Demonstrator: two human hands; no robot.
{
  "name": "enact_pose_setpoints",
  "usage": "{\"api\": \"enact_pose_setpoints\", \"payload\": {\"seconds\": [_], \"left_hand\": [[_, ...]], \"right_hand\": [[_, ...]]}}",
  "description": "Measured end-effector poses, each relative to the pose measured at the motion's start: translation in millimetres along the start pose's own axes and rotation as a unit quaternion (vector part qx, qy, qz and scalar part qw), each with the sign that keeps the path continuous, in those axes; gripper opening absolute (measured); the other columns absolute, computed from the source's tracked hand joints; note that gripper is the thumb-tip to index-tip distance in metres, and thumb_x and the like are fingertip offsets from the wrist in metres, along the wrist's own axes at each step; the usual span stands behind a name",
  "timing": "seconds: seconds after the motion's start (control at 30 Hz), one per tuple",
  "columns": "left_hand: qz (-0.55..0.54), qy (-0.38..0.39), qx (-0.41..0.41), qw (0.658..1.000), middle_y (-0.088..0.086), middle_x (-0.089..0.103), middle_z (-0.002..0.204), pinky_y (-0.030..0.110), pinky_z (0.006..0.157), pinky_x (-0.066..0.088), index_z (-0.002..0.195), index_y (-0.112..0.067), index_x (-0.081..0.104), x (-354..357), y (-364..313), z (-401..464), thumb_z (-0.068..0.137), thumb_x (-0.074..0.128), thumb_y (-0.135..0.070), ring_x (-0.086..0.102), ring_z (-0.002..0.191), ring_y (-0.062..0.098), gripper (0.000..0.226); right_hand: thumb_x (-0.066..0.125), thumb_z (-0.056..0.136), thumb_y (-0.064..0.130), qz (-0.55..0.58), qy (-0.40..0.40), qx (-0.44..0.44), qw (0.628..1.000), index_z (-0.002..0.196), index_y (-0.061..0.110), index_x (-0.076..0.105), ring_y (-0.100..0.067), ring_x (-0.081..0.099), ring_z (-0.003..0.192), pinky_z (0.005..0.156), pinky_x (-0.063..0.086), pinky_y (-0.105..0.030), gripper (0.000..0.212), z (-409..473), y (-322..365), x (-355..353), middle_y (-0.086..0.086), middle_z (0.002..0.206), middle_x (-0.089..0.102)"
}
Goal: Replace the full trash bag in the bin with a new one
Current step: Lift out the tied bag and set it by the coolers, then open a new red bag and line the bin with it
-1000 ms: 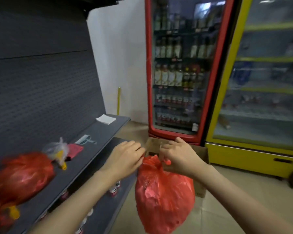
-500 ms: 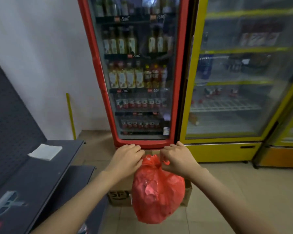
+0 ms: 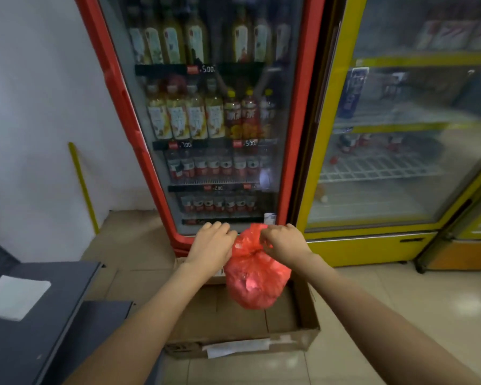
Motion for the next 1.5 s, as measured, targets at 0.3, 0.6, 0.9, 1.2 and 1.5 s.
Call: {"api": "enact_pose_setpoints", "payload": {"seconds": [0.3,0.6,0.9,1.2,1.5], "left_hand": [[-0.096,-0.028,0.14,0.985,-0.002,0.061,0.073,0.031,0.062,0.047,0.074,-0.019,0.06,23,8,11,0.063,0.078,-0.019,0.06,0.071,0.02,0.021],[-0.152,-0.113,0.356,0.915,0.0,0.055,0.068,0.032,0.057,0.042,0.073,-0.019,0.057,-21,-70,23,0.065,0.076,-0.021,0.056,0.066,0.023,0.02],[-0.212,-0.143,0.572,0.779,-0.003,0.059,0.063,0.028,0.049,0.044,0.069,-0.02,0.059,-111,-268,-58,0.055,0.081,-0.018,0.059,0.059,0.022,0.026],[-0.278,-0.207,0.758,0.552,0.003,0.059,0.067,0.031,0.051,0.041,0.069,-0.017,0.058,-201,-477,-318,0.063,0.066,-0.022,0.058,0.061,0.025,0.011],[-0.32,-0.148,0.866,0.355,-0.001,0.056,0.067,0.031,0.054,0.041,0.073,-0.019,0.056,-267,-591,-585,0.068,0.064,-0.022,0.055,0.062,0.024,0.01]], "right_hand": [[0.059,0.078,0.02,0.046,-0.109,0.126,0.985,0.092,0.017,0.066,-0.032,0.064,0.084,0.072,0.044,-0.036,0.016,-28,16,8,-0.008,0.09,0.068],[0.048,0.082,0.02,0.027,-0.144,0.294,0.944,0.098,0.021,0.062,-0.026,0.063,0.086,0.077,0.044,-0.035,0.022,-150,21,-10,0.001,0.093,0.067],[0.066,0.07,0.021,-0.098,-0.197,0.511,0.831,0.082,0.025,0.062,-0.021,0.061,0.072,0.065,0.042,-0.032,0.013,-397,65,-49,0.006,0.078,0.067],[0.068,0.066,0.023,-0.247,-0.158,0.703,0.648,0.076,0.023,0.055,-0.021,0.056,0.068,0.065,0.029,-0.032,0.016,-698,238,-51,0.003,0.073,0.06],[0.066,0.069,0.024,-0.206,-0.141,0.848,0.468,0.079,0.026,0.057,-0.019,0.058,0.073,0.067,0.033,-0.032,0.013,-901,422,-40,0.005,0.075,0.061]]}}
Point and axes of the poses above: each hand's wrist, its own z-axis towards the middle knuckle, its own x-axis out of the palm, y = z × x, the point moved 1 cm from there along z, towards the middle knuckle
